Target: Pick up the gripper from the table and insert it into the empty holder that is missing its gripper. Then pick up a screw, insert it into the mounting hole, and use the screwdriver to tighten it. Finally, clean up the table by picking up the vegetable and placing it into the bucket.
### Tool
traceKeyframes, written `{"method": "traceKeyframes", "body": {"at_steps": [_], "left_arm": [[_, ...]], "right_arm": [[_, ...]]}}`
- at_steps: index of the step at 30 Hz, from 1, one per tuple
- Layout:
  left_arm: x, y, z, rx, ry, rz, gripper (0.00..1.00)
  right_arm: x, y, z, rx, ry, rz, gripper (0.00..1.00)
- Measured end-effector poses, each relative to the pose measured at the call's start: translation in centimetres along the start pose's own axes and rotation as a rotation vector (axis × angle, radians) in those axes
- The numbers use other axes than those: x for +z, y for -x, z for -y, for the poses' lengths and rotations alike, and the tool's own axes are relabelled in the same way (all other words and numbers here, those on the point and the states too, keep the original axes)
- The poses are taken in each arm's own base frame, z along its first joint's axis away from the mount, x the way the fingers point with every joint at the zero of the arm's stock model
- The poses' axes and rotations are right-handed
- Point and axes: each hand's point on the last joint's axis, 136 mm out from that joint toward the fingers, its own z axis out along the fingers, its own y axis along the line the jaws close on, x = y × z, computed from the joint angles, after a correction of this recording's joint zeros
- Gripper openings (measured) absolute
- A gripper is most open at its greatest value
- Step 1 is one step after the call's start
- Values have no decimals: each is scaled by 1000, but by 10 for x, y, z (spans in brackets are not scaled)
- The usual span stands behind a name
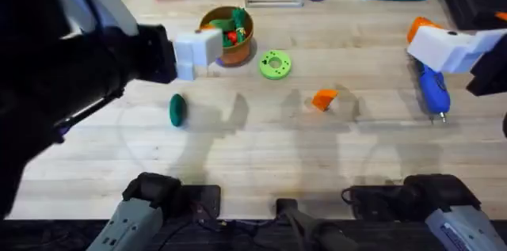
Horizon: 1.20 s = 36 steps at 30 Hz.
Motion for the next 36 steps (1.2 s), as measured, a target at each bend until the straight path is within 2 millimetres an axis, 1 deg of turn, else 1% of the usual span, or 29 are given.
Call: {"method": "traceKeyframes", "body": {"at_steps": [3,9,11,14,18,26,29,33,36], "left_arm": [[-14,28,16,43,-57,135,994],[-22,58,23,68,-85,260,994],[-23,63,24,72,-87,283,994],[-22,61,24,72,-87,275,994],[-19,47,22,66,-81,214,993],[-19,46,23,67,-87,211,993],[-20,49,25,74,-99,224,993],[-23,61,32,116,-120,277,993],[-25,65,38,151,-143,322,993]], "right_arm": [[0,-5,0,2,0,-19,991],[0,-7,0,4,0,-29,991],[0,-7,0,4,0,-29,992],[0,-7,0,4,0,-30,991],[0,-7,0,4,0,-30,991],[0,-8,0,4,0,-31,991],[0,-7,0,4,0,-30,991],[0,-7,0,4,0,-31,991],[0,-7,0,4,0,-30,991]]}}
